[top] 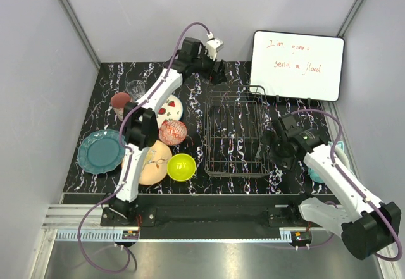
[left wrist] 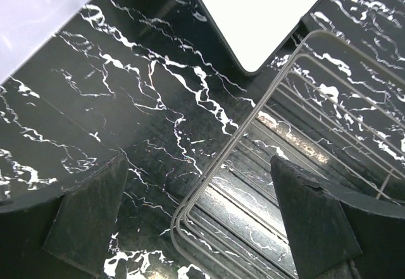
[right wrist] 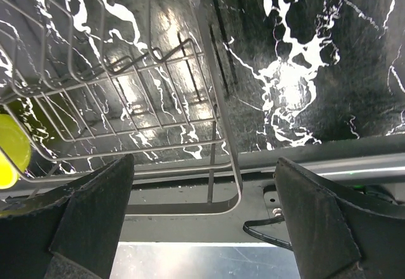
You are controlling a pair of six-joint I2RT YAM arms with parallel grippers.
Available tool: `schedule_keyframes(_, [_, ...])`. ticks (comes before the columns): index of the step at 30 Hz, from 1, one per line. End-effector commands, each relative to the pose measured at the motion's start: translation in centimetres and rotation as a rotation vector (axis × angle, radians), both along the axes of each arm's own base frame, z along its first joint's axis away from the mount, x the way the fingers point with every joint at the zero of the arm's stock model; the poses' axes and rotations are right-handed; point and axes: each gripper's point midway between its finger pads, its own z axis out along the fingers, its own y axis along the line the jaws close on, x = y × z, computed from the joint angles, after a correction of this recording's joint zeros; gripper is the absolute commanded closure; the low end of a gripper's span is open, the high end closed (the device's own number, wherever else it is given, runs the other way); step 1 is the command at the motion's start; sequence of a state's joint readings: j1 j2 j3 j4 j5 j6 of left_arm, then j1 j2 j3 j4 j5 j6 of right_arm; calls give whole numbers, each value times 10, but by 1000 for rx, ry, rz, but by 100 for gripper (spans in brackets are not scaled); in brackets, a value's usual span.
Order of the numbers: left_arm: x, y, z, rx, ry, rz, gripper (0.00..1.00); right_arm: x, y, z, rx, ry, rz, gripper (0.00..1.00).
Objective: Load the mixed dishes into the dish rack
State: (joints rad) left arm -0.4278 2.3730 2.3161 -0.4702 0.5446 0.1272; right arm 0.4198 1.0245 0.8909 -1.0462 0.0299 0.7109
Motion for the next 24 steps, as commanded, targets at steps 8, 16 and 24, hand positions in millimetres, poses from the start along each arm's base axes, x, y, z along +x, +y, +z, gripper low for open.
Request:
schedule_keyframes(8, [8,9,-24,100,-92,-10,1,4,6,-10,-21,81,-3,1])
schedule_keyframes(16, [4,18,-56,182,-63,-25,13,13,0,-5,-59,50,-41,8])
schedule_keyframes(24, [-11,37,-71,240,-31,-19,19,29,-7,-13,-137,85,-69,17])
